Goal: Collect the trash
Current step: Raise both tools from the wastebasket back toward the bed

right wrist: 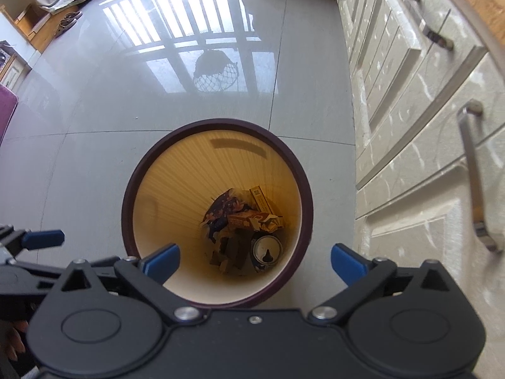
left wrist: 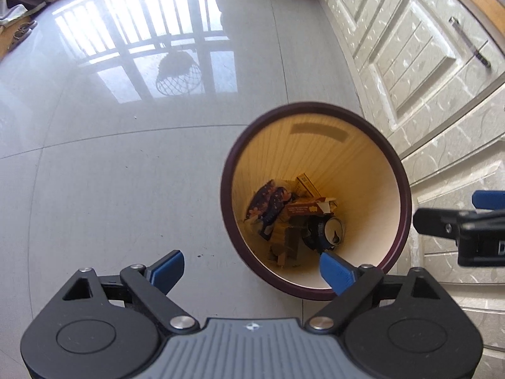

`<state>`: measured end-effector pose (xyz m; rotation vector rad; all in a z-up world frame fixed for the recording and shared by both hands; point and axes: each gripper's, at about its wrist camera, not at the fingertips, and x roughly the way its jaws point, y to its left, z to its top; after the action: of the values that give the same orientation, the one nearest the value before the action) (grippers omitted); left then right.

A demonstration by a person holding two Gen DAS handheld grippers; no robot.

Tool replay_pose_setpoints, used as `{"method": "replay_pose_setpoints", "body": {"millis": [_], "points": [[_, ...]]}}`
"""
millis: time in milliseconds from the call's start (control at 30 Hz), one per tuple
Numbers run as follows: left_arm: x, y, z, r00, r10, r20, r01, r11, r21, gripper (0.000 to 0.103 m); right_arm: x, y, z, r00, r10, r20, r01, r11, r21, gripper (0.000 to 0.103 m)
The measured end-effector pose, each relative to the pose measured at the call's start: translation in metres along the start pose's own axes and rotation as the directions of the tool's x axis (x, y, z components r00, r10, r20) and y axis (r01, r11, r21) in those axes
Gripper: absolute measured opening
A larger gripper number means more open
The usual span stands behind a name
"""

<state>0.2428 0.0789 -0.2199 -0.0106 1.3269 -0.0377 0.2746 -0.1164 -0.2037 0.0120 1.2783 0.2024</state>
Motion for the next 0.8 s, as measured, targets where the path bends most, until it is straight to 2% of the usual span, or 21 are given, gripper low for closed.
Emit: {"method": "replay_pose_setpoints", "body": {"millis": [300, 400, 500, 800], "points": [[-0.052, 0.002, -0.005, 0.998, 0.013, 0.069, -0.012, 1.0, -0.017, 0.095, -0.048, 0.002, -0.007, 0.997, -0.001, 0.071, 0.001, 1.0, -0.002, 0.103], [-0.068, -0.001, -0.009, 0.996, 0.031, 0.086, -0.03, 1.0, -0.007, 0.099, -0.062, 0.005, -0.011, 0.996, -0.003, 0.091, 0.004, 1.0, -0.008, 0.103], [-0.084, -0.003, -0.012, 0.992, 0.059, 0.113, -0.06, 0.998, -0.002, 0.101, -0.075, 0.008, -0.016, 0.994, -0.006, 0.107, 0.008, 1.0, -0.025, 0.103], [-0.131, 0.001, -0.021, 0.976, 0.09, 0.198, -0.086, 0.996, -0.03, 0.103, -0.125, 0.013, -0.026, 0.982, -0.024, 0.189, 0.033, 0.999, -0.042, 0.103]]}}
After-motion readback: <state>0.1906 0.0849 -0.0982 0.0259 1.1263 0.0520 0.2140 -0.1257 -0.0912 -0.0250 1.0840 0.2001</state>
